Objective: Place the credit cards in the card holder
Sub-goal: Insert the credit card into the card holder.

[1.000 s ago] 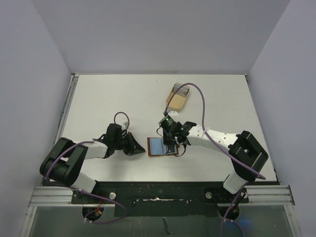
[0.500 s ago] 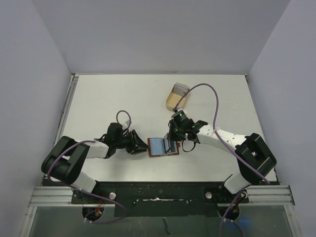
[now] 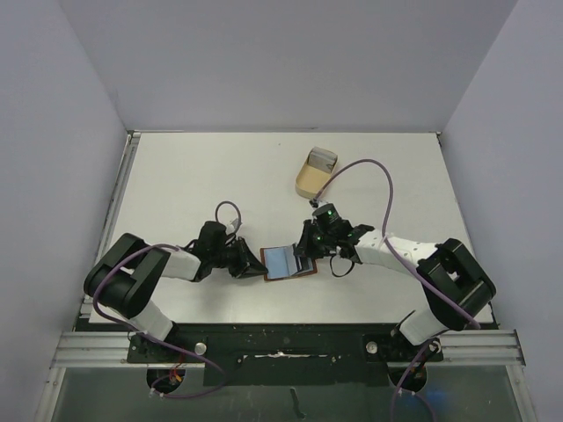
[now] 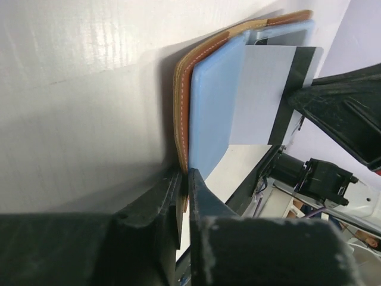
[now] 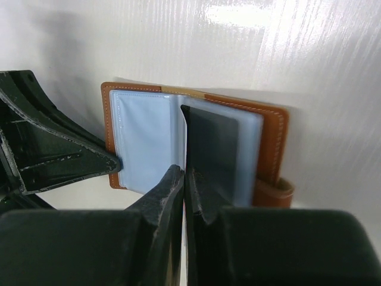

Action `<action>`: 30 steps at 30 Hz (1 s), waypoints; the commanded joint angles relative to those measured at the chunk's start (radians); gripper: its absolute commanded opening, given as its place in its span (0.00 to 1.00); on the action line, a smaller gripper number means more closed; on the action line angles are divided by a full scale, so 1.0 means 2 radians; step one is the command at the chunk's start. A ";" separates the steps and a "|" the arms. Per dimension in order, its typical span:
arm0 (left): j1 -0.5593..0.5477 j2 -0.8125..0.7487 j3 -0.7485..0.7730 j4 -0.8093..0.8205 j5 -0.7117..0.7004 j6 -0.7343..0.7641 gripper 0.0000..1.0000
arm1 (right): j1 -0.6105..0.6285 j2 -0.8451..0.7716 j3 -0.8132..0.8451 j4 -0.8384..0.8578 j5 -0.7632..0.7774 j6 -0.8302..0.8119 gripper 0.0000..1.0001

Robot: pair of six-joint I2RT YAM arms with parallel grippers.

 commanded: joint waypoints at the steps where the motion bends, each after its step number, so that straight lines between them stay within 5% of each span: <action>1: -0.005 0.000 0.021 -0.016 -0.018 0.024 0.00 | -0.008 -0.018 -0.026 0.063 -0.030 0.004 0.00; 8: -0.007 0.004 0.020 -0.019 -0.021 0.036 0.01 | -0.029 -0.016 -0.062 0.118 -0.075 0.011 0.00; 13: -0.007 -0.003 0.020 -0.024 -0.021 0.037 0.20 | -0.035 -0.016 -0.073 0.139 -0.084 0.012 0.00; 19: -0.007 -0.022 0.014 -0.044 -0.040 0.043 0.32 | -0.050 -0.015 -0.086 0.158 -0.095 0.009 0.00; 27: -0.007 -0.037 0.003 -0.037 -0.035 0.037 0.22 | -0.066 -0.014 -0.100 0.178 -0.121 0.015 0.00; 30: -0.007 -0.043 -0.002 -0.034 -0.033 0.034 0.05 | -0.068 -0.010 -0.101 0.174 -0.123 0.016 0.00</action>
